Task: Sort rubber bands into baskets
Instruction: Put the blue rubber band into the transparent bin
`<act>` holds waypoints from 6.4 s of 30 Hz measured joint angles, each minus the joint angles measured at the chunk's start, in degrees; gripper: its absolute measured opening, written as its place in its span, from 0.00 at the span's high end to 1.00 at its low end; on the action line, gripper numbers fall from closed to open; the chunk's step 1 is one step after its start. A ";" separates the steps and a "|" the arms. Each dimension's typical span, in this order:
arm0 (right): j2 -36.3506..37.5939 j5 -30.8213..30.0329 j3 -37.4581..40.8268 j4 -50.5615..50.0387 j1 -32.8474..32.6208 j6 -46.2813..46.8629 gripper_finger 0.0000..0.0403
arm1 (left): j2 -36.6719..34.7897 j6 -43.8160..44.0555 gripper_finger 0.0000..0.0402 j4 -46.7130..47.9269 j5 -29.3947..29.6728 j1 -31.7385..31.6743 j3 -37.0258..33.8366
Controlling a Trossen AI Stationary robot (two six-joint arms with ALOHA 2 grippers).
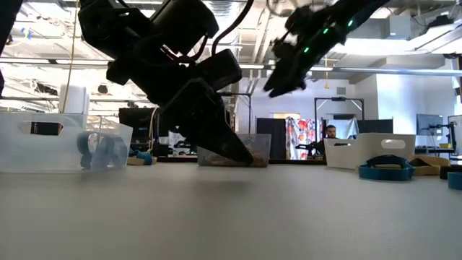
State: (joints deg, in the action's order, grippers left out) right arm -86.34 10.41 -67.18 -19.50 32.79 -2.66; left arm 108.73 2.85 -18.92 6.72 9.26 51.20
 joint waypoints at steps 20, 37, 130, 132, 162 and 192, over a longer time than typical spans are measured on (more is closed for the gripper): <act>20.43 -7.69 10.55 -33.53 -39.77 23.01 0.35 | 0.02 -8.83 0.43 -17.19 -0.35 -0.69 0.53; 18.73 -26.77 22.14 -24.27 -72.51 57.17 0.35 | 1.12 -15.68 0.43 -7.35 -5.52 -5.15 13.19; 12.00 -60.26 23.63 -14.22 -88.91 61.98 0.35 | -18.33 17.50 1.00 109.07 16.08 8.44 56.54; 10.53 -60.08 23.63 -13.84 -88.91 62.07 0.35 | -19.44 20.80 1.00 108.93 16.97 8.96 53.52; 1.57 -58.45 23.63 -1.40 -90.39 56.44 0.35 | -37.96 37.02 1.00 85.39 14.28 7.63 1.93; 1.59 -58.49 23.63 -0.37 -90.57 56.17 0.35 | -42.36 20.06 0.44 53.85 13.72 -0.14 -0.05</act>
State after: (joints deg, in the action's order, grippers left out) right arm -84.75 -48.07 -43.55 -19.87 -57.78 53.52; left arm 66.37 22.91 34.92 20.44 9.11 51.15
